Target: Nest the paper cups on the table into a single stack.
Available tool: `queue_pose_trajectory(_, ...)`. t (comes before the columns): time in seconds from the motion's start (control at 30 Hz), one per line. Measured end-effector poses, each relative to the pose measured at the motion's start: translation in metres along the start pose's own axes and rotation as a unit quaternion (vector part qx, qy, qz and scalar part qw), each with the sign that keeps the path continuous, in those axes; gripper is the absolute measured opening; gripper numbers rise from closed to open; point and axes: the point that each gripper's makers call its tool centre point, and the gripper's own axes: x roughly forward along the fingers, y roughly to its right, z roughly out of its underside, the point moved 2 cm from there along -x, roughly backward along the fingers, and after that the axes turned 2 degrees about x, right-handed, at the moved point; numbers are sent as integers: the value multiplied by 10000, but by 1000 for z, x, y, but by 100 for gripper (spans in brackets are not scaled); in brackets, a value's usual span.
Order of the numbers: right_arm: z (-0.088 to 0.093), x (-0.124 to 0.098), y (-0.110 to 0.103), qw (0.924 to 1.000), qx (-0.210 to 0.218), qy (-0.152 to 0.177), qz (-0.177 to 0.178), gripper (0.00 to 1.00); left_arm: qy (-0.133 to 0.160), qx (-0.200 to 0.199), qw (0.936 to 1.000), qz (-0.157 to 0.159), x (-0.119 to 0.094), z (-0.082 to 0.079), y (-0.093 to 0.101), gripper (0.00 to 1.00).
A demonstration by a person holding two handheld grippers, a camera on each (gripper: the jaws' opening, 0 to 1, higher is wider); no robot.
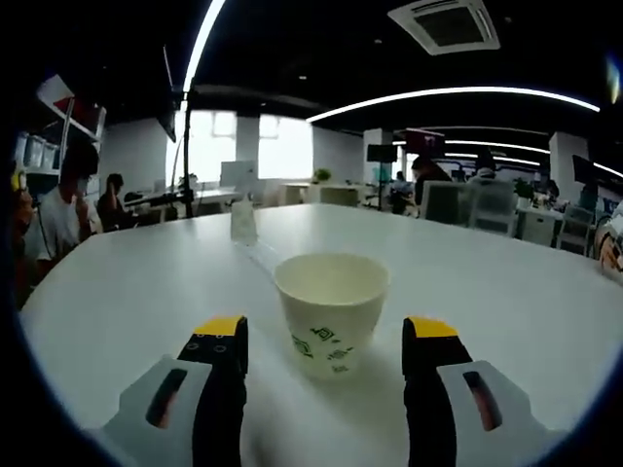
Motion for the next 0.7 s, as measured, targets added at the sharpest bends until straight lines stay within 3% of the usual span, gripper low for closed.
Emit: queue_pose_trajectory(0.7, -5, 11, -11, 9994, -45, 248, 234, 58, 69, -61, 9999, 69, 2, -1, 1, 34)
